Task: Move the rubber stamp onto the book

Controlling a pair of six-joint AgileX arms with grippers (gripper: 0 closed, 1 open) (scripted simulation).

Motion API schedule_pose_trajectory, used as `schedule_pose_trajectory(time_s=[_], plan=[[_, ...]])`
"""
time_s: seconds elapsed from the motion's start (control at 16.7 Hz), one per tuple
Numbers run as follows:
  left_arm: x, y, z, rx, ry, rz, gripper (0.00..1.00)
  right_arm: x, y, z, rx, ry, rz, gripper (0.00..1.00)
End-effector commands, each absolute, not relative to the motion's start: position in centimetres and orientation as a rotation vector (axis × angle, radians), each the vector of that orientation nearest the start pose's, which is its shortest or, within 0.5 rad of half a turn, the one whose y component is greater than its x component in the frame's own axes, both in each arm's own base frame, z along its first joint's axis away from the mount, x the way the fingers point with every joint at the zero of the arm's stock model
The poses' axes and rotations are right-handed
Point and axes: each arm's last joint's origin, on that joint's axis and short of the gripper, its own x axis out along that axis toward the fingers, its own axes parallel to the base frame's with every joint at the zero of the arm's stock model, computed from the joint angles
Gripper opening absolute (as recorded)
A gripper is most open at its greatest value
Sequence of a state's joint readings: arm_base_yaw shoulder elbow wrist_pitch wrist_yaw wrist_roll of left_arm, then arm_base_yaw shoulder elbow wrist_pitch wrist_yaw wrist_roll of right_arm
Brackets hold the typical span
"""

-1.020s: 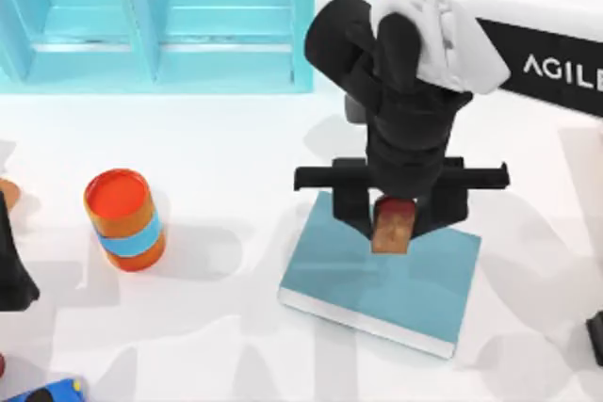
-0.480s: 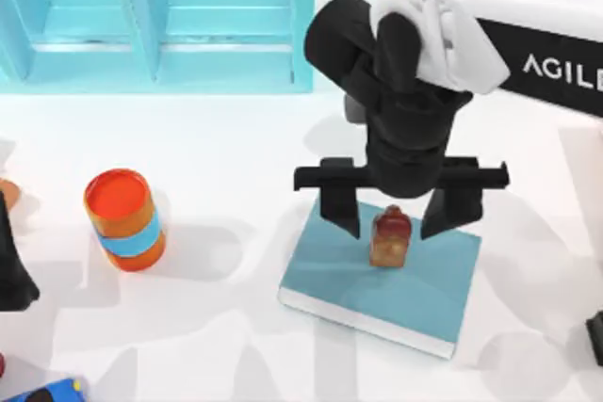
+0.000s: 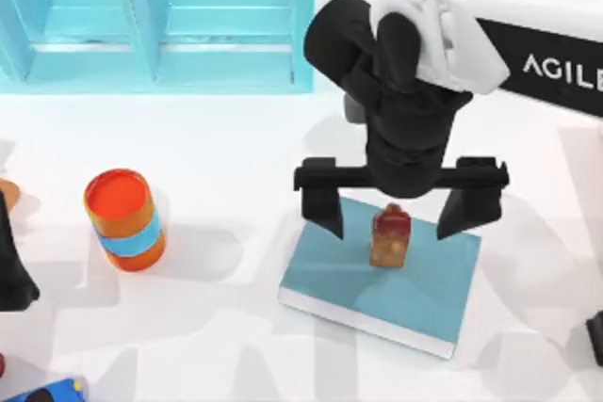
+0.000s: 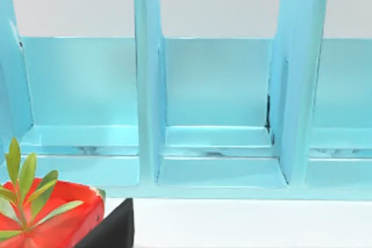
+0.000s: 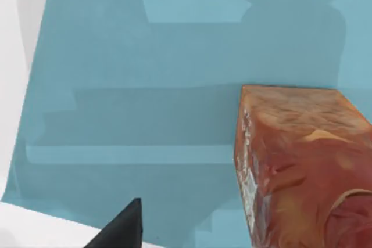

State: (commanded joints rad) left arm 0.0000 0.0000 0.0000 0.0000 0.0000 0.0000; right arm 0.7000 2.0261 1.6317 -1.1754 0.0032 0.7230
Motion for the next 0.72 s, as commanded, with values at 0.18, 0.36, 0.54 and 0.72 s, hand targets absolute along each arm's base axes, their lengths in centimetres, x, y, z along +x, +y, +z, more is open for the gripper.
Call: schedule_pose_trajectory(time_s=[0.18,0.36,0.54,0.72], plan=[[10.6,-0.1,16.0,0.0,0.0,0.0,1.0,29.7,25.5,20.0,0.013,1.568,-0.014,1.0],[10.6,-0.1,16.0,0.0,0.0,0.0,1.0,29.7,25.6,20.9,0.012,1.574,-0.015,1.0],[10.6,-0.1,16.0,0.0,0.0,0.0,1.0,29.7,25.5,22.0,0.011,1.578,-0.015,1.0],[10.6,-0.1,16.0,0.0,0.0,0.0,1.0,29.7,25.5,22.9,0.013,1.569,-0.014,1.0]])
